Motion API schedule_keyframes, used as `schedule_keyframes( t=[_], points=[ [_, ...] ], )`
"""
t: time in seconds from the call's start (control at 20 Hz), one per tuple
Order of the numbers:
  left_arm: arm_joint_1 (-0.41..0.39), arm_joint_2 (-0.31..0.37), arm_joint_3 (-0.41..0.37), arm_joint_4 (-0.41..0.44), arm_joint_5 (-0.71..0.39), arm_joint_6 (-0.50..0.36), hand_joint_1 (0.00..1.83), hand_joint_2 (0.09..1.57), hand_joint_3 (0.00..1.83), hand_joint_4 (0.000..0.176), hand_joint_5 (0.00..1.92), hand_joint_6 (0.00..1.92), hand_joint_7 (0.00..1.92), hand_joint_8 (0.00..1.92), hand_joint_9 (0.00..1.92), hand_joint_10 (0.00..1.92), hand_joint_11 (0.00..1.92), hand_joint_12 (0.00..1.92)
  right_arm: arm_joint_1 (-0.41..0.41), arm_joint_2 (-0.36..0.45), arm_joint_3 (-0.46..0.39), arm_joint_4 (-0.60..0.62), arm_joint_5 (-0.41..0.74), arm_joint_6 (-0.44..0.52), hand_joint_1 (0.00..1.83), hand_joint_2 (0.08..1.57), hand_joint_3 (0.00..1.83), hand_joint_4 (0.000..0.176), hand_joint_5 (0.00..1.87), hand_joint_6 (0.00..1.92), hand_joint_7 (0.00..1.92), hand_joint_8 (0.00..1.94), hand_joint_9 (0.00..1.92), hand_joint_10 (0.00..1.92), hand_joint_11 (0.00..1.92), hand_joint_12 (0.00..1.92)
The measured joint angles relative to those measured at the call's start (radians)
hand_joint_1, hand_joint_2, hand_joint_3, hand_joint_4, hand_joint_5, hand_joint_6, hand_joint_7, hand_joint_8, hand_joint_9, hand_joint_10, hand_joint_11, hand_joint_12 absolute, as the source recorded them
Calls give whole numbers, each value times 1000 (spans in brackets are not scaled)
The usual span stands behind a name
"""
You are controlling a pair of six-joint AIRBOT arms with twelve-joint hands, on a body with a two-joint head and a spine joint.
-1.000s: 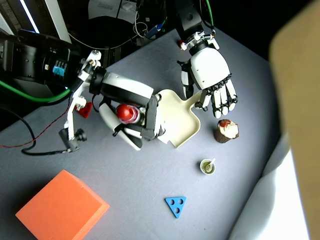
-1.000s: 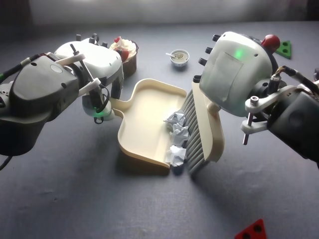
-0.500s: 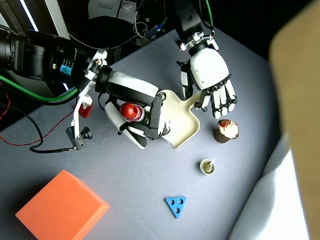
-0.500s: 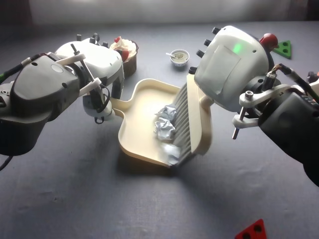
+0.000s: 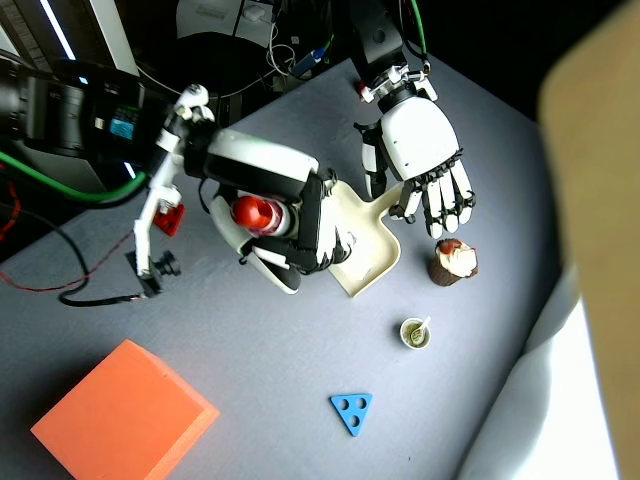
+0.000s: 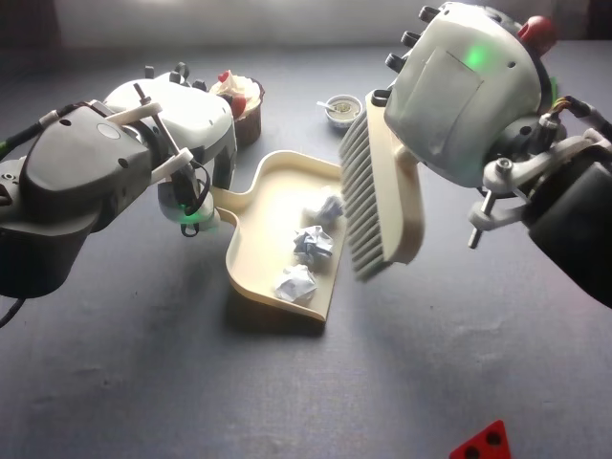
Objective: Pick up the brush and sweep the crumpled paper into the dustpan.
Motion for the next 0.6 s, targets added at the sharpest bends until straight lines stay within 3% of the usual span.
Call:
schedule_keyframes(
  t=[0.1, 0.25, 0.6],
  points=[
    [0, 0, 0, 0, 0, 0, 1148, 1029, 0, 0, 1188, 626, 438, 0, 309, 0, 2, 552, 0, 5, -11, 58, -51, -58, 1594, 1152, 0, 156, 1011, 1921, 1115, 1941, 1313, 1921, 1371, 1921],
    [0, 0, 0, -4, -3, 0, 1158, 1023, 0, 0, 1207, 592, 446, 1, 322, 2, 13, 566, -1, 15, -11, 73, -124, -57, 1595, 1152, 0, 155, 994, 1921, 1085, 1941, 1302, 1921, 1366, 1921],
    [-1, 0, 3, -7, -9, -1, 1152, 1022, 0, 0, 1209, 589, 459, 1, 325, 1, 0, 548, -33, 17, 61, 67, -130, -58, 1601, 1156, 0, 160, 982, 1921, 1074, 1941, 1292, 1921, 1357, 1921]
  ],
)
